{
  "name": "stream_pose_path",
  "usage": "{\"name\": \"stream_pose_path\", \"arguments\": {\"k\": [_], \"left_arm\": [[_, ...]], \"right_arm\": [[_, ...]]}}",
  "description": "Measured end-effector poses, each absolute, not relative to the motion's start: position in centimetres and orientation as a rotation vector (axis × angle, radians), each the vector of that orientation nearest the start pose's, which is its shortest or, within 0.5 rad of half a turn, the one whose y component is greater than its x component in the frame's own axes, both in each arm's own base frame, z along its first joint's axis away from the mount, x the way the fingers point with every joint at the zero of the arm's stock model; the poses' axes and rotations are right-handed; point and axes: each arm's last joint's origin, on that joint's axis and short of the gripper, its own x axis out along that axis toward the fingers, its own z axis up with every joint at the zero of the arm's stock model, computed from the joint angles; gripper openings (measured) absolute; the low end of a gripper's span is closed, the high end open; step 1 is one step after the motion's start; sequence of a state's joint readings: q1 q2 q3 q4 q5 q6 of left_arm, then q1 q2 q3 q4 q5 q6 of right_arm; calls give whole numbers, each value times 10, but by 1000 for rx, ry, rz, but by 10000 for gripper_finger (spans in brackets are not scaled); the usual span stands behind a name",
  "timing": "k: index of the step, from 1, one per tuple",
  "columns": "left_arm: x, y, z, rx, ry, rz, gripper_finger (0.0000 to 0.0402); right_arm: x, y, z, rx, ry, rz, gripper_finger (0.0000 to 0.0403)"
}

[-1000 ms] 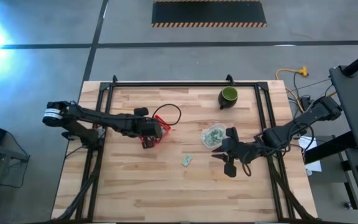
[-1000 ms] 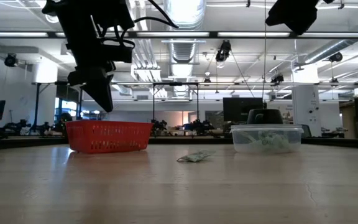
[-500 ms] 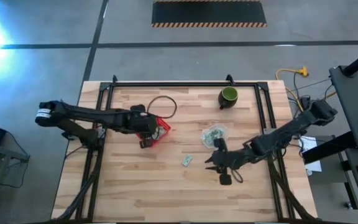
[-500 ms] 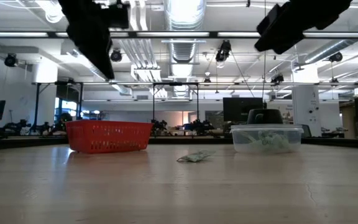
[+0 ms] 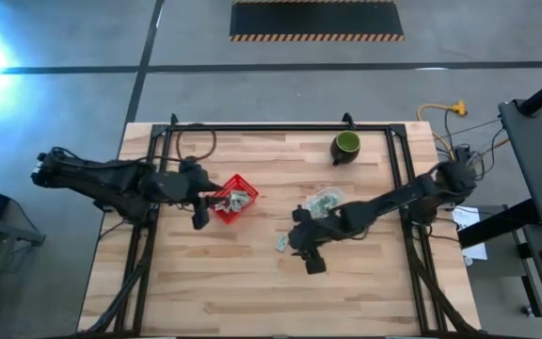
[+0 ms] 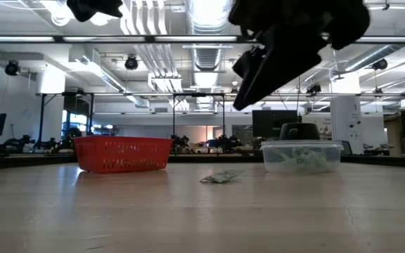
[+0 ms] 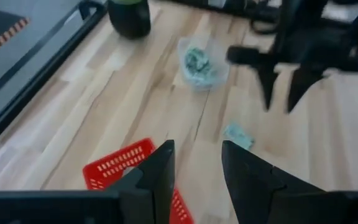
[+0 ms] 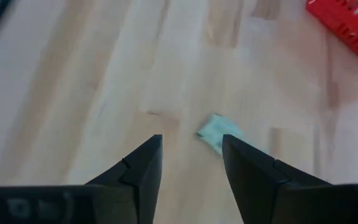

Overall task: Pick and place items into bin
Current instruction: Put the stevia packet into the transparent bin

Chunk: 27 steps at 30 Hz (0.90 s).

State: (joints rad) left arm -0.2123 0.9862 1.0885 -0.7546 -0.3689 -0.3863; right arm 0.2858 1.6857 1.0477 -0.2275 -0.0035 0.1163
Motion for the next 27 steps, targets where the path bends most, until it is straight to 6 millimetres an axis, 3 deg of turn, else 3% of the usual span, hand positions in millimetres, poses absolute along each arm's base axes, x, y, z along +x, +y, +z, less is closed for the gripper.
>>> {"name": "stream_pose_path", "arguments": {"k": [10, 17, 27], "left_arm": [[178, -31, 355, -195, 549, 249, 116], [183, -32, 351, -183, 572, 252, 116], [185, -33, 350, -172, 578, 251, 116]], "right_arm": [[370, 77, 189, -166, 979, 247, 202], [378, 66, 168, -172, 1073, 303, 227], [385, 67, 138, -160, 1154, 298, 231]]}}
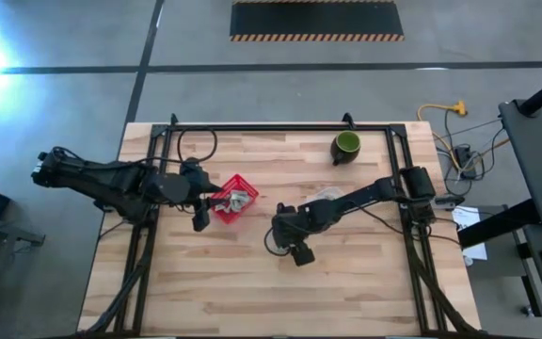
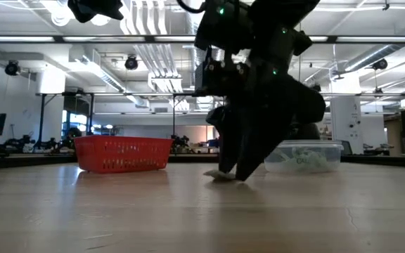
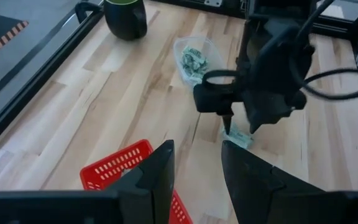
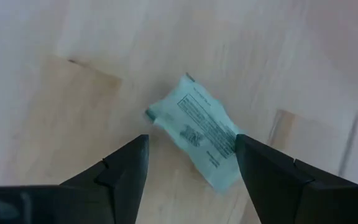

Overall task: Pick and place items into bin
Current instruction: Put the stevia packet into the transparent bin

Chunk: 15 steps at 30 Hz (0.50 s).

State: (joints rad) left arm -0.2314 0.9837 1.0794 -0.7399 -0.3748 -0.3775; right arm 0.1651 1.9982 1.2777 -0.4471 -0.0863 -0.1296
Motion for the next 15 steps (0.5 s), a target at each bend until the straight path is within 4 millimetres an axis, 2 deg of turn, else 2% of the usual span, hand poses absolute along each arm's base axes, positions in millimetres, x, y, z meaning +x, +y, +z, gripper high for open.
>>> {"name": "stream_pose_path", "arguments": {"k": [2, 15], "left_arm": [[185, -33, 350, -172, 577, 253, 116], [185, -32, 351, -157, 566, 252, 116]], "right_arm": [[387, 67, 134, -141, 1170, 280, 231], [388, 62, 135, -112, 1166, 212, 221]]}}
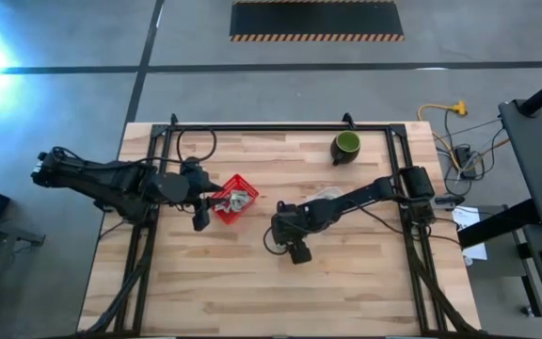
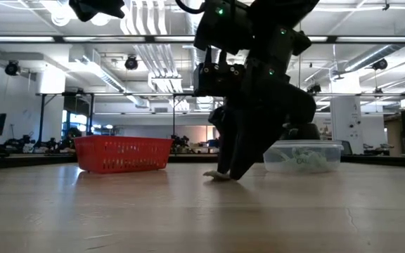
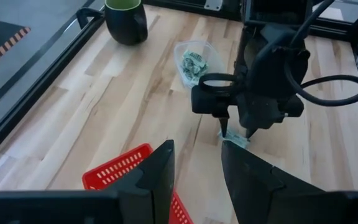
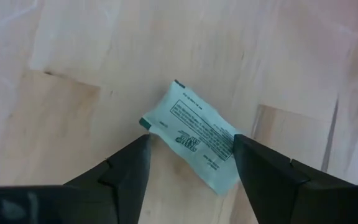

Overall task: Pick and place items into bin
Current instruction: Put the stevia packet into the transparent bin

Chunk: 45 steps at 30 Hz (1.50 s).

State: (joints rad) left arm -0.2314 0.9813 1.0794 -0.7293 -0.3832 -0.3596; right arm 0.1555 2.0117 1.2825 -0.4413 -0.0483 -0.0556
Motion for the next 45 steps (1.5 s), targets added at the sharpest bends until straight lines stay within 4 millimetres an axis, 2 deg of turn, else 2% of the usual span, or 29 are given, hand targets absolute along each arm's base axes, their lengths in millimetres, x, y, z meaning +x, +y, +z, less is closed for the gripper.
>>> {"name": "stream_pose_path", "arguments": {"k": [9, 24, 30, 34, 38, 45], "left_arm": [[186, -32, 352, -152, 553, 257, 116], [186, -32, 351, -149, 554, 263, 116], [186, -32, 351, -149, 554, 263, 116], [186, -32, 351, -149, 554, 263, 116], [186, -32, 351, -149, 554, 263, 116], [186, -32, 351, -146, 552, 266, 116]], "right_arm": [[386, 62, 131, -93, 1179, 173, 171], [383, 62, 128, -52, 1189, 107, 50], [382, 62, 132, -35, 1184, 96, 15], [380, 61, 141, -33, 1169, 92, 11], [379, 61, 164, -28, 1114, 96, 13], [361, 55, 199, -65, 1107, 30, 13]]}}
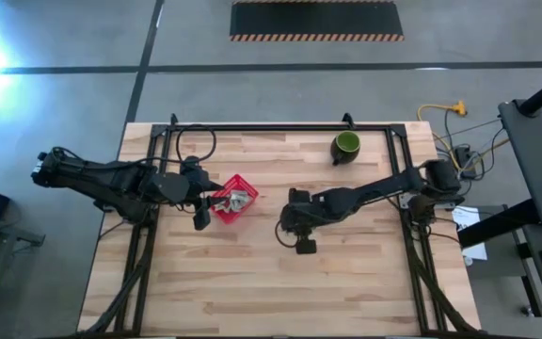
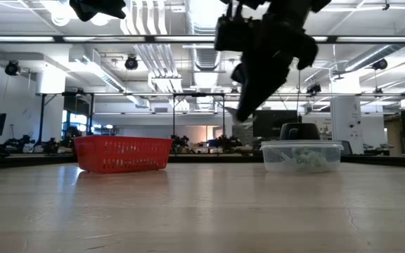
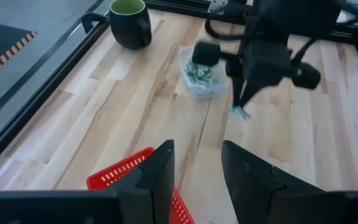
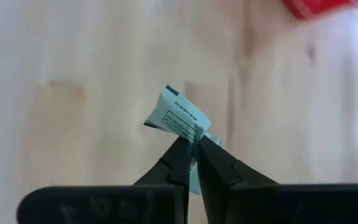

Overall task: Pick and place items into bin
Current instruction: Put the stevia packet into the transparent bin

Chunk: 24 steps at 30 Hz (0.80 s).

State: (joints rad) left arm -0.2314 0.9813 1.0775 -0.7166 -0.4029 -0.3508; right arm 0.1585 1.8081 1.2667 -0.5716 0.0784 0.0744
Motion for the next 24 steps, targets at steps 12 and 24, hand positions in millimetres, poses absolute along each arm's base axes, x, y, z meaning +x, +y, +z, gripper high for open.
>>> {"name": "stream_pose_path", "arguments": {"k": [12, 24], "left_arm": [[186, -31, 352, -113, 547, 281, 116], [186, -30, 352, -77, 541, 310, 116]], "right_arm": [[299, 22, 204, -60, 1298, -210, 13], [254, -2, 203, 84, 1256, -341, 13]]}}
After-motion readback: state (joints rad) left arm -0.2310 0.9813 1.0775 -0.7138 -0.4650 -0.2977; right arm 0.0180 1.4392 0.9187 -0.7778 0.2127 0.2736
